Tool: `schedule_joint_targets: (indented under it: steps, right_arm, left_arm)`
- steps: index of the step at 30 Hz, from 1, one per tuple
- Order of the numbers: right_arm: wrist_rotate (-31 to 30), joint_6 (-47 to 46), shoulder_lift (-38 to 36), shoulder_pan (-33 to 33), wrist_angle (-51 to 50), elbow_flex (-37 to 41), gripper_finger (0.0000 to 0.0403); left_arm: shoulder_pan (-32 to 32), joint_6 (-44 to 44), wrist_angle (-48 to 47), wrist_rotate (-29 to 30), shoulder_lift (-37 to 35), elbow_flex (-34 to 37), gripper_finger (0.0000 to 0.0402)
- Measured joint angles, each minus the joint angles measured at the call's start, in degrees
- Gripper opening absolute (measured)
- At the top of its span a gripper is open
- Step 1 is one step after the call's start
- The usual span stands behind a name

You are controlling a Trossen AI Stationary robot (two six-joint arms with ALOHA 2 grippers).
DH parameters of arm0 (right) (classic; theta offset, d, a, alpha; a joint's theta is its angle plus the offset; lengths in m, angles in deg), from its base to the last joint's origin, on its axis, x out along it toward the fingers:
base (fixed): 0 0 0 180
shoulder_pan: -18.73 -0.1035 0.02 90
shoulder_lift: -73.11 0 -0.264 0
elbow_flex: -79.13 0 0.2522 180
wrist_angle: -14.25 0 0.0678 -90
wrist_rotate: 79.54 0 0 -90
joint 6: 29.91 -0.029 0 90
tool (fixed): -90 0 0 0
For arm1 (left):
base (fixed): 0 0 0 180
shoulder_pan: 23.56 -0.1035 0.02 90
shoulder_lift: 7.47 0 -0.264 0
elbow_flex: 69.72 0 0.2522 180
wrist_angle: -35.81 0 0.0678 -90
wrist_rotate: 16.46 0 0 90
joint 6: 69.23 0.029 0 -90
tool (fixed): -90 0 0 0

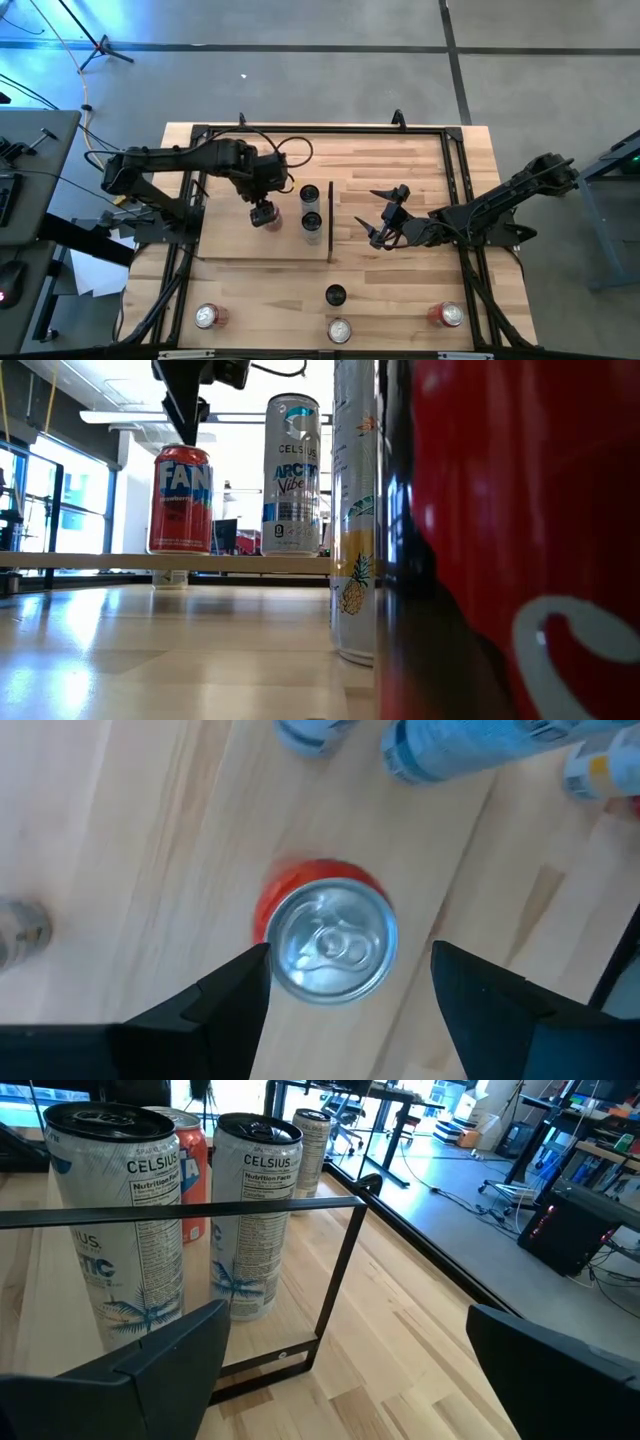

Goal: Place canned beverage on shelf
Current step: Adjust the red soda can on the shelf

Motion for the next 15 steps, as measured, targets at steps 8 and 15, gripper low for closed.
schedule_joint_targets:
  steps: [8, 15]
  right_arm:
    - [0.00, 0.00, 0.00, 0.00, -0.04, 0.00, 0.0393]
    - [-0.02, 0.00, -0.02, 0.00, -0.46, 0.00, 0.0393]
  left_arm:
    - [-0.09, -1.84, -2.39, 0.61, 3.14, 0.00, 0.0251]
    - [-0.18, -1.32, -3.30, 0.99, 5.16, -0.06, 0.0251]
